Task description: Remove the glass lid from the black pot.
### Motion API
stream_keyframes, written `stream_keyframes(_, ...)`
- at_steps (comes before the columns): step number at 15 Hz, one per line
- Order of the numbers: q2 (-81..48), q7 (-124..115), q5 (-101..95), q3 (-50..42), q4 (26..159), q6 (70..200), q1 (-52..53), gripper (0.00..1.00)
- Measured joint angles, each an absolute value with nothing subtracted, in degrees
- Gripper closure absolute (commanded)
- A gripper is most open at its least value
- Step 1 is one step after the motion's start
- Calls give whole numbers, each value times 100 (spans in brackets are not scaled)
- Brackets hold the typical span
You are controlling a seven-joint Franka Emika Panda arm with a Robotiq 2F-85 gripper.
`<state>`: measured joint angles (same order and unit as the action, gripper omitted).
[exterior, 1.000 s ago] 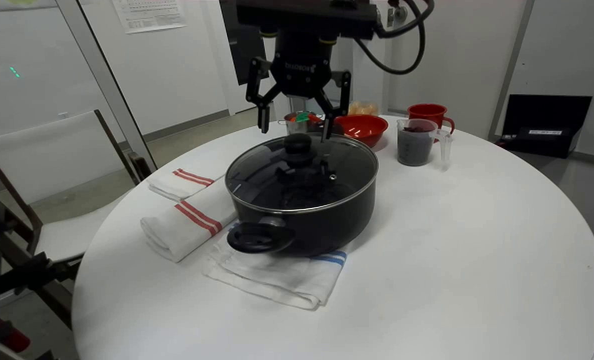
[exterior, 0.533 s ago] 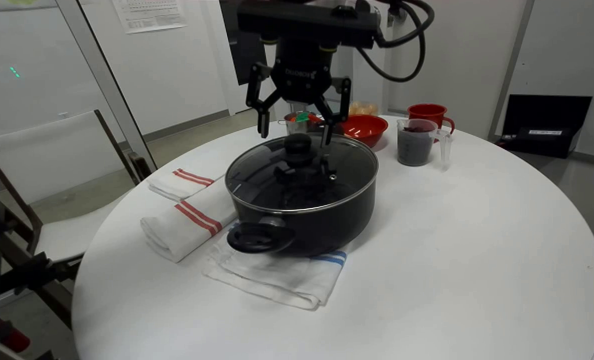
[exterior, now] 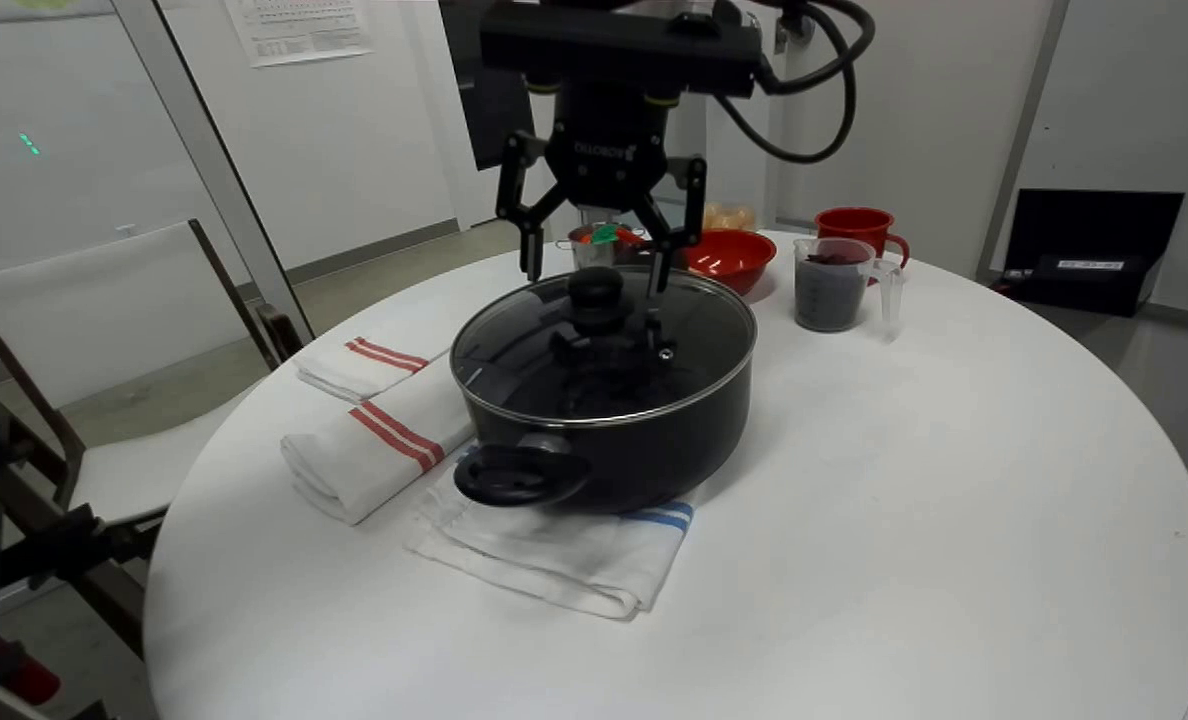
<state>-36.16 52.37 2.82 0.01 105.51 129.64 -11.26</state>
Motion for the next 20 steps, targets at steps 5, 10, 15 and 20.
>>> stream_keyframes(5,-3623,5237,167,4,10571,13064,-1122,40)
stream_keyframes(10,-3603,5237,156,26,10570,13145,-1122,69)
stream_keyframes(15,-3573,5236,155,50,10579,13141,-1123,75)
stream_keyframes(20,-3562,5236,154,50,10586,13142,-1125,75)
